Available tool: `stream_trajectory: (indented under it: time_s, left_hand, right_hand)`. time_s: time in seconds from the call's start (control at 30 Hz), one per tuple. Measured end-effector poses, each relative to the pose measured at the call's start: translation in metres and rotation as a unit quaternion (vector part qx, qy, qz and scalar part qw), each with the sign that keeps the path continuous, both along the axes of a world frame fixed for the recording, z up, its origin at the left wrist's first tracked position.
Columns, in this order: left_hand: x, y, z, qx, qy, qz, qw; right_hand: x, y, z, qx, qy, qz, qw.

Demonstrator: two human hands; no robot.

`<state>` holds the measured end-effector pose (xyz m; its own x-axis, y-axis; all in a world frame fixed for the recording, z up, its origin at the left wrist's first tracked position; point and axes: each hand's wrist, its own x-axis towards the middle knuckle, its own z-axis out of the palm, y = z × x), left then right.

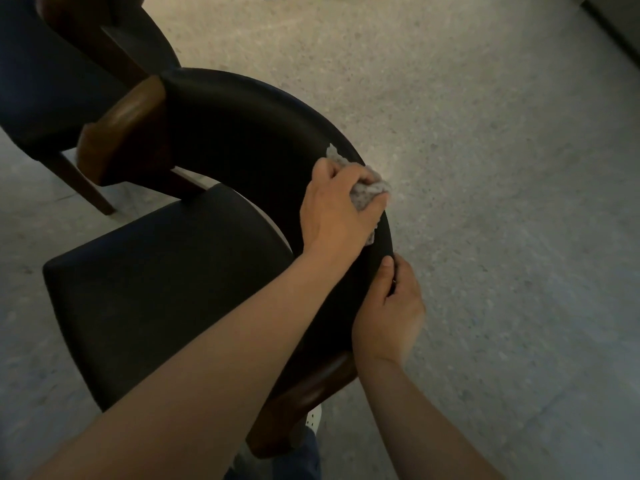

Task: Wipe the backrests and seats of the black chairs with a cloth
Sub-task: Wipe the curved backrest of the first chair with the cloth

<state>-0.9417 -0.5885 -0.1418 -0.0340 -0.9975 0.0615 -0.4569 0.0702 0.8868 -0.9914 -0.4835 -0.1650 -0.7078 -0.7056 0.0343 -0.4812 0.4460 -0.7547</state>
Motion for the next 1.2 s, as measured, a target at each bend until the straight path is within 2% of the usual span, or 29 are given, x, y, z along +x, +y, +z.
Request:
stream_trajectory:
  time_s: [0.33,0.6,0.8,0.9,1.03,1.2]
  left_hand:
    - [0.019,0.027,-0.022,0.104,0.111,0.126,0.98]
    - [0.039,0.024,-0.04,0.17,0.075,0.134,0.973]
    - [0.04,0.041,-0.041,0.12,0.124,0.059,0.983]
    - [0.04,0.045,-0.051,0.138,0.113,0.036,0.983]
    - [0.042,0.042,-0.062,0.147,0.072,0.062,0.985]
    - [0.054,0.039,-0.084,0.203,0.031,0.086,0.975]
  right_hand:
    - [0.0,0.0,-0.001,0.006,-0.003,-0.005,1.0]
    - [0.001,0.002,0.001,0.01,0.0,-0.012,1.0]
    - [0.002,0.0,0.002,0.005,0.003,-0.01,1.0]
    - [0.001,0.001,0.002,0.003,0.007,-0.013,1.0]
    - [0.001,0.001,0.0,0.002,0.008,-0.014,1.0]
    - [0.0,0.002,-0.001,0.003,0.014,-0.009,1.0]
